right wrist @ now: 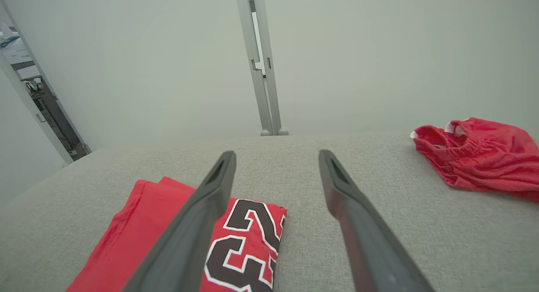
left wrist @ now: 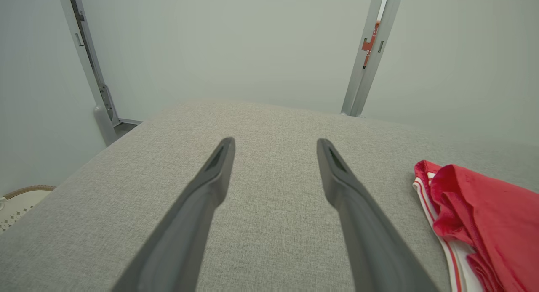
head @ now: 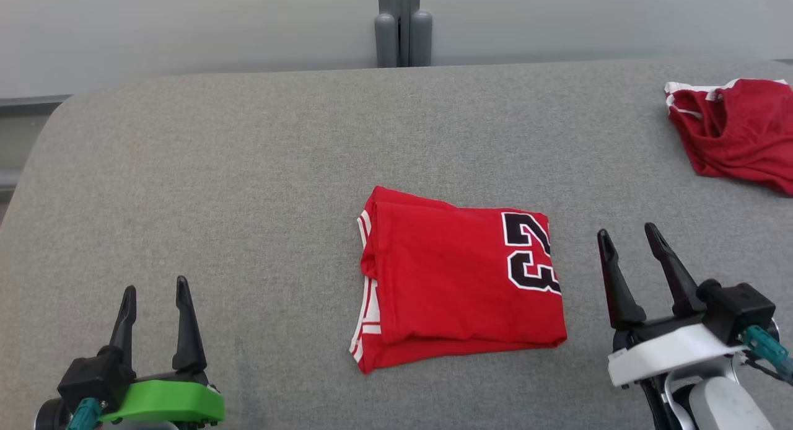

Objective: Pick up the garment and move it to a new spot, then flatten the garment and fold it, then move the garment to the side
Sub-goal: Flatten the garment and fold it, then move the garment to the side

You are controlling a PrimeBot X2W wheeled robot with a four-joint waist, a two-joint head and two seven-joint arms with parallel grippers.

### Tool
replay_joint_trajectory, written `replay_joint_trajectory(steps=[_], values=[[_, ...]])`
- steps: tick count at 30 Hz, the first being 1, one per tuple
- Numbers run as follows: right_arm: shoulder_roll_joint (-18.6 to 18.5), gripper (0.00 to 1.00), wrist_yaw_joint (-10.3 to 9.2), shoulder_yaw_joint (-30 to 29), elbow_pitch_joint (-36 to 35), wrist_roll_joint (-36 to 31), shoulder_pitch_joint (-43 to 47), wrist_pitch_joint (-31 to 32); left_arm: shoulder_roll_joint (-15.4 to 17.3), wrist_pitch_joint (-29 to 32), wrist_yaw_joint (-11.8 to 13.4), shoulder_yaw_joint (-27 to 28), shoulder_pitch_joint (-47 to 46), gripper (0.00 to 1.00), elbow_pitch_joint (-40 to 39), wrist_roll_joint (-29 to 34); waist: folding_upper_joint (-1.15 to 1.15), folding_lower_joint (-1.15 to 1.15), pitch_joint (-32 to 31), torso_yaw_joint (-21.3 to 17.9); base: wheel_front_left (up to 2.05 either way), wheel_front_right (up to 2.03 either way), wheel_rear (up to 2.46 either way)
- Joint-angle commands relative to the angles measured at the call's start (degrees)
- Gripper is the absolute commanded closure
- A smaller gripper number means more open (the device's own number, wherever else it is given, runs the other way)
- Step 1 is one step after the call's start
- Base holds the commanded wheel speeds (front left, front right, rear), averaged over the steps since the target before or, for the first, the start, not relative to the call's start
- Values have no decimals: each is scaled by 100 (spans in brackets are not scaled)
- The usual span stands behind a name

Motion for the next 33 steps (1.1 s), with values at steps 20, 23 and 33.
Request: replay_joint_trajectory(steps=[20,23,33], values=[[225,0,-2,-426,-207,-409,794,-16,17,-17,-87,96,395,0,-78,455,0,0,-431,-185,0,0,0],[252,0,-2,-437,-183,-448,818,-16,17,-17,-112,84,411,0,-73,465,0,0,-456,-161,0,0,0],[328,0,-2,-407,-91,-514,832,-16,17,-17,-176,26,417,0,-47,453,0,0,-504,-140,0,0,0]])
